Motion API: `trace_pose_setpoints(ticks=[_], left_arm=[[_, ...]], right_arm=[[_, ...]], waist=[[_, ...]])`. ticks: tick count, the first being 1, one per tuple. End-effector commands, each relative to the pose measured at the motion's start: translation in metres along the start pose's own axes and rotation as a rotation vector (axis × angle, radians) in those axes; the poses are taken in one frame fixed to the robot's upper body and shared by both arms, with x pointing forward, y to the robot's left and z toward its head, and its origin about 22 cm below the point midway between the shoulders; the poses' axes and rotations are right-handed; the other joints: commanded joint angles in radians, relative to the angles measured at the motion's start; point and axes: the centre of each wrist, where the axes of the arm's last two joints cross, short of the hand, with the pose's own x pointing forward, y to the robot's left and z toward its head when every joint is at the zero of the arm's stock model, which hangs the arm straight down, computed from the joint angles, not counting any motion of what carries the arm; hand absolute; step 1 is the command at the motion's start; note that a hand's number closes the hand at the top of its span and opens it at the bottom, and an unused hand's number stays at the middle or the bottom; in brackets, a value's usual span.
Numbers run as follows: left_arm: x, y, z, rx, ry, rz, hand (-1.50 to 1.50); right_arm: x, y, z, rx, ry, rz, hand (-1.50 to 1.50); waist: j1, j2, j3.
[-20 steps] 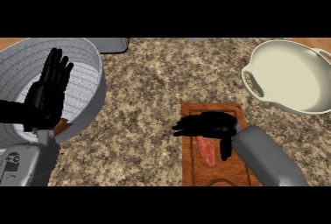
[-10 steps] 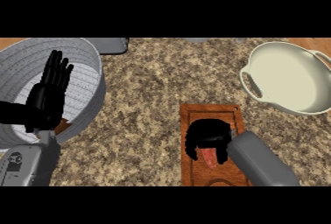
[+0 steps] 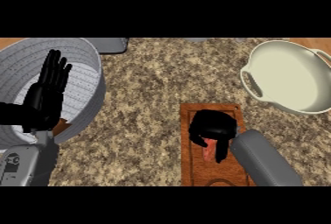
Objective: Pick the sweet potato from the cutting board and place it in the pot
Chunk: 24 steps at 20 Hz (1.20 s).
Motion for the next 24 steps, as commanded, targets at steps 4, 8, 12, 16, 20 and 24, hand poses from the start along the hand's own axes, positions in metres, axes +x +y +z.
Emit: trace_pose_setpoints(ticks=[4,8,12,16,20,24], left_arm=[[0.004,0.001,-0.002,-0.001,-0.013,-0.008,0.00],[0.008,-0.004,-0.004,-0.027,-0.026,-0.001,0.00],[0.008,-0.005,-0.004,-0.042,-0.021,-0.009,0.00],[0.011,-0.017,-0.006,-0.069,-0.035,0.003,0.00],[0.011,-0.022,-0.007,-0.096,-0.024,0.002,0.00],[0.010,-0.029,-0.008,-0.107,-0.022,0.020,0.00]], right_arm=[[-0.041,-0.045,0.032,-0.297,0.691,-0.045,1.50],[-0.050,-0.078,0.030,-0.495,1.009,-0.064,1.50],[-0.058,-0.123,0.039,-0.697,1.314,0.018,1.50],[-0.058,-0.170,0.040,-0.917,1.567,0.091,1.50],[-0.057,-0.209,0.046,-1.096,1.796,0.248,1.50],[-0.055,-0.232,0.036,-1.217,1.986,0.377,1.50]], waist=[[-0.015,0.026,0.004],[0.016,0.029,0.004],[0.046,0.028,-0.002],[0.077,0.030,-0.001],[0.095,0.037,0.000],[0.103,0.038,0.003]])
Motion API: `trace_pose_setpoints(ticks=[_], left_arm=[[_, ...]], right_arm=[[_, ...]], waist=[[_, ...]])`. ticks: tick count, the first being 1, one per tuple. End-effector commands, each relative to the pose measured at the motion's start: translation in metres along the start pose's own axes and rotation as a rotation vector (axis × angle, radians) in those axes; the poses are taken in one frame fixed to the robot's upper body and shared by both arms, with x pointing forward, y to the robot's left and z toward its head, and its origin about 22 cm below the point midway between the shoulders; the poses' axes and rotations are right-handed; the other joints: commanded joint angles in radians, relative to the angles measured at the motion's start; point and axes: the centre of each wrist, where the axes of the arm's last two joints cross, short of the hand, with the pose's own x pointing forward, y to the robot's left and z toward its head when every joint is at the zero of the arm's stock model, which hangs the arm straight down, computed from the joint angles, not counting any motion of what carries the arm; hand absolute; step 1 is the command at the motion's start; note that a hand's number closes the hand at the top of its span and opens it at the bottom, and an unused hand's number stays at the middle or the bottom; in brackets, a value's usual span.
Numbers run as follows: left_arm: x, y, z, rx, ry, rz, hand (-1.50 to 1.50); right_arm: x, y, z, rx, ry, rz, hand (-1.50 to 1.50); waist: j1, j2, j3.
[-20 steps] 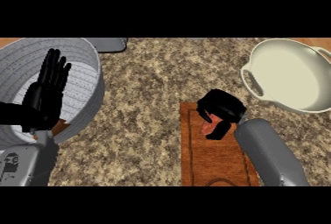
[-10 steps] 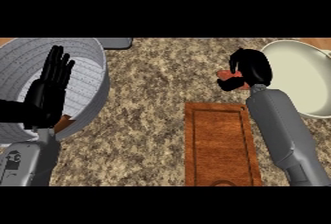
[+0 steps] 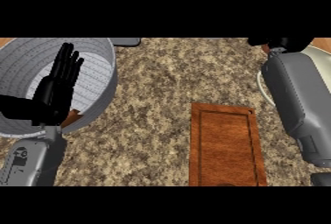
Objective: Pick the sweet potato from the cutting board and place it in the pot
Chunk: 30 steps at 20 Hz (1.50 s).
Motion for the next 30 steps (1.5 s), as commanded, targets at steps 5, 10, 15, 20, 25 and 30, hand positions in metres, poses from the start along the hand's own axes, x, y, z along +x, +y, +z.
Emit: trace_pose_setpoints(ticks=[5,10,15,20,25,30], left_arm=[[0.003,0.005,-0.002,0.010,-0.001,0.008,0.00],[-0.003,-0.004,-0.002,0.041,0.024,-0.013,0.00],[-0.003,0.035,0.006,0.070,0.025,0.002,0.00],[0.009,0.010,0.003,0.066,0.019,-0.001,0.00],[-0.008,0.025,0.005,0.099,0.033,-0.002,0.00],[0.013,0.020,-0.006,0.075,0.010,-0.010,0.00]], right_arm=[[0.032,-0.010,-0.008,-0.241,0.333,0.123,1.50],[0.031,0.000,-0.005,-0.192,0.379,0.209,1.50],[-0.022,0.014,-0.027,-0.196,0.410,0.197,1.50],[-0.065,0.035,-0.025,-0.198,0.412,0.161,1.50],[-0.106,0.026,-0.047,-0.182,0.382,0.177,1.50],[-0.129,0.043,-0.044,-0.172,0.418,0.184,1.50]], waist=[[-0.003,-0.003,0.007],[-0.044,-0.016,0.009],[-0.064,-0.023,0.009],[-0.066,-0.023,0.011],[-0.079,-0.026,0.010],[-0.065,-0.022,0.011]])
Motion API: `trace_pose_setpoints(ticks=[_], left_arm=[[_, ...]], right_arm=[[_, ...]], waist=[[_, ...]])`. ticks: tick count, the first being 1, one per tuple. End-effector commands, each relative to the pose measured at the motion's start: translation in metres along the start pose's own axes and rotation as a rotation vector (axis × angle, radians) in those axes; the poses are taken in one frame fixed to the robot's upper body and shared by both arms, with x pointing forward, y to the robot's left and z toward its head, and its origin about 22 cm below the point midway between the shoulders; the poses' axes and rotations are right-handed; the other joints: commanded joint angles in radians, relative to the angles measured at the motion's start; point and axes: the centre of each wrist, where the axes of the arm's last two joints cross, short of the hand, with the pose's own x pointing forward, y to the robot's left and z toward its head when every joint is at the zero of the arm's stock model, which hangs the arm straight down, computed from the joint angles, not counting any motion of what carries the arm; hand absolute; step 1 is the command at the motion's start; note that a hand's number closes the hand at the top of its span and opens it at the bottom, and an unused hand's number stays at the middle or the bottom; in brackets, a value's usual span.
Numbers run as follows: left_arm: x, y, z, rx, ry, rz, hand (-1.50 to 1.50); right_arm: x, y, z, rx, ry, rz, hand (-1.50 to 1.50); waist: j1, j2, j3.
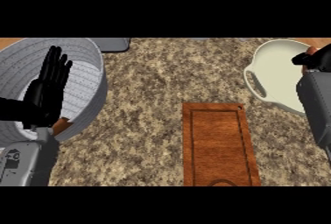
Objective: Pick the sweet potato from the cutting board and place it in the pot
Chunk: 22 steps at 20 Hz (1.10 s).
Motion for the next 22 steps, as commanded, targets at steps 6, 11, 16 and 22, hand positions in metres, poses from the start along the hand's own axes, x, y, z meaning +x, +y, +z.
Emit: trace_pose_setpoints(ticks=[6,11,16,22], left_arm=[[-0.008,-0.004,0.009,-0.014,0.007,0.012,0.00],[0.017,0.001,-0.011,-0.011,-0.012,0.004,0.00],[0.013,0.014,-0.008,-0.029,0.000,0.003,0.00],[0.003,-0.012,-0.002,-0.011,-0.015,0.011,0.00]], right_arm=[[-0.042,0.030,-0.009,0.199,0.174,-0.085,1.50],[-0.058,0.039,-0.012,0.298,0.185,-0.234,-1.50],[-0.062,0.032,-0.028,0.268,0.059,-0.288,-1.50],[-0.036,0.016,-0.024,0.121,0.081,-0.564,-1.50]], waist=[[0.009,0.003,0.002],[0.015,0.009,0.004],[0.026,0.009,0.003],[0.006,0.002,0.002]])
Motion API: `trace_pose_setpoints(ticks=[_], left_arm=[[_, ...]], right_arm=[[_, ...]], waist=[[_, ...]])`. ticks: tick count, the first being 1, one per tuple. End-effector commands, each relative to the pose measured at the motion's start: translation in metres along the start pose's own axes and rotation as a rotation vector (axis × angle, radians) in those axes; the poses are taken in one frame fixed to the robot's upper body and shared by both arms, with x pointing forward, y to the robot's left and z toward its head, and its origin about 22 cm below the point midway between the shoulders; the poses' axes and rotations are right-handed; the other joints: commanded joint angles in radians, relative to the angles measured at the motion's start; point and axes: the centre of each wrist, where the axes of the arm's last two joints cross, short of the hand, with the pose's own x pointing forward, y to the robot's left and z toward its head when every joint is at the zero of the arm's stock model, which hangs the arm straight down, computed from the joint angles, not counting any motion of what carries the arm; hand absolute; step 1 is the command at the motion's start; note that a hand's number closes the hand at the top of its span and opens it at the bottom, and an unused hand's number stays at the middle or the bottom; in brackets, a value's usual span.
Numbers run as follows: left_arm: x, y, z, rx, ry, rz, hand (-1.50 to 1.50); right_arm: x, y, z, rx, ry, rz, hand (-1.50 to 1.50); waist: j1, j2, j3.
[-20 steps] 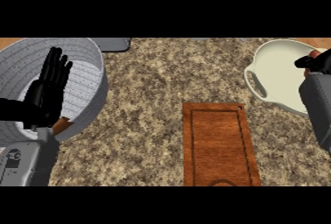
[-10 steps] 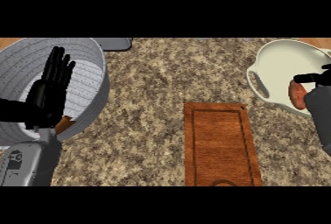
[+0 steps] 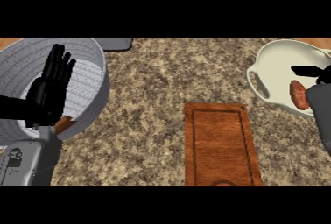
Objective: Pick the sweet potato from the cutting board and place it in the pot
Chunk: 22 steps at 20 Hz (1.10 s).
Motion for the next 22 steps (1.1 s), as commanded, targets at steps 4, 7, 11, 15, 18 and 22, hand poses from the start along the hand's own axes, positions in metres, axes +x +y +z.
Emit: trace_pose_setpoints(ticks=[4,7,11,15,18,22], left_arm=[[0.007,-0.009,-0.006,0.020,0.006,0.004,0.00],[0.010,0.019,-0.003,0.023,0.016,-0.013,0.00],[-0.007,0.019,0.016,0.042,0.007,-0.007,0.00],[-0.009,-0.004,0.008,0.031,0.003,-0.007,0.00],[0.011,0.018,0.003,0.036,0.016,-0.005,0.00],[-0.019,0.017,0.024,0.059,0.024,-0.027,0.00]], right_arm=[[0.009,-0.013,-0.010,-0.122,0.084,-0.262,-1.50],[-0.006,-0.020,-0.012,-0.170,0.091,-0.373,-1.50],[-0.039,-0.023,-0.006,-0.238,0.059,-0.394,-1.50],[-0.062,-0.033,-0.002,-0.279,0.043,-0.464,-1.50],[-0.082,-0.046,0.007,-0.289,0.041,-0.500,-1.50],[-0.131,-0.082,0.007,-0.318,0.033,-0.489,-1.50]], waist=[[-0.014,-0.006,-0.001],[-0.028,-0.013,-0.001],[-0.035,-0.017,-0.003],[-0.037,-0.014,-0.003],[-0.042,-0.018,-0.004],[-0.045,-0.017,-0.004]])
